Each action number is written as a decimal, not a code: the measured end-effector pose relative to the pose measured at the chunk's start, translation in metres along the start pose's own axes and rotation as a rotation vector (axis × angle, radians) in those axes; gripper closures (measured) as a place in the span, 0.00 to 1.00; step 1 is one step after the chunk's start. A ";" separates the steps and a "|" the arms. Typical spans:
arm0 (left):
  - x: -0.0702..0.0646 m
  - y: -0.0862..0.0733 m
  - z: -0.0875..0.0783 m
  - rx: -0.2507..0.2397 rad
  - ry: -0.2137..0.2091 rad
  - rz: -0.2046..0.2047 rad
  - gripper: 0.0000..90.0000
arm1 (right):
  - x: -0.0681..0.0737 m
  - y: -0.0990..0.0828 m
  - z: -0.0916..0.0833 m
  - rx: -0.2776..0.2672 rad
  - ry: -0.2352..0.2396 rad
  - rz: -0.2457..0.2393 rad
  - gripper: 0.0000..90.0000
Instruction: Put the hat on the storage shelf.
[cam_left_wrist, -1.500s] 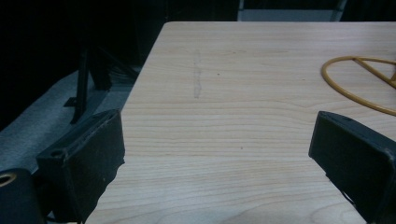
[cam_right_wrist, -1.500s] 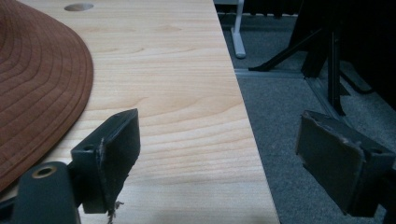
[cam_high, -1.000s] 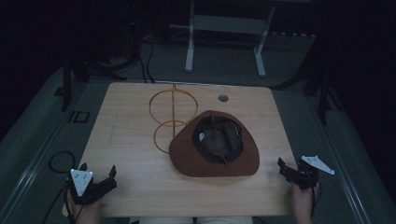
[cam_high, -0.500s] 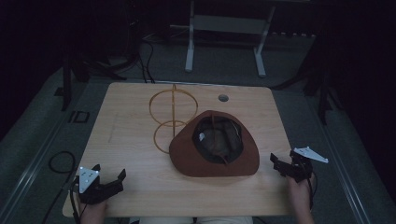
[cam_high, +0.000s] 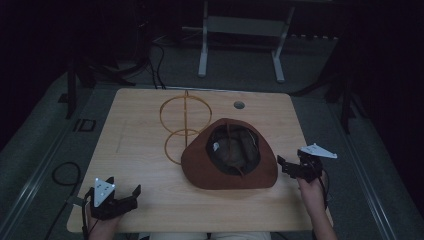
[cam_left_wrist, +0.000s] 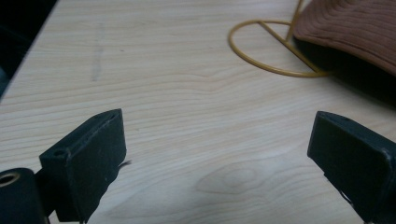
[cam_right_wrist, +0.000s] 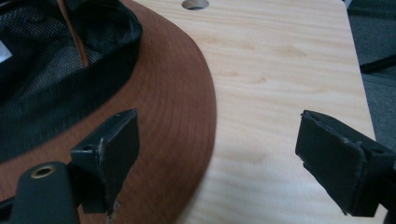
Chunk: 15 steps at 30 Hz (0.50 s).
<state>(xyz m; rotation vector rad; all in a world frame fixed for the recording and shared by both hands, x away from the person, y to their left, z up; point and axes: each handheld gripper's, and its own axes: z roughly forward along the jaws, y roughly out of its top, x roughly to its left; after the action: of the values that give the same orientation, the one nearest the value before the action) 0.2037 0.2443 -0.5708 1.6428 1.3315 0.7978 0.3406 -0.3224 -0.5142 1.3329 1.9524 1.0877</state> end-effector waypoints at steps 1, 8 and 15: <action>-0.001 0.000 0.000 0.006 -0.005 0.005 0.07 | 0.001 0.004 0.002 0.002 0.000 -0.007 0.15; -0.002 0.001 -0.001 0.007 -0.056 0.003 0.08 | 0.010 0.029 0.025 0.049 0.027 -0.052 0.15; -0.004 0.001 0.000 0.018 -0.057 0.025 0.08 | 0.021 0.045 0.043 0.076 0.094 -0.053 0.15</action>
<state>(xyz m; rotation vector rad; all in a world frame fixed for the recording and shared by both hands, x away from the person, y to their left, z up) 0.2031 0.2407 -0.5701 1.6866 1.2836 0.7499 0.3889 -0.2811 -0.4988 1.2826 2.1041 1.0784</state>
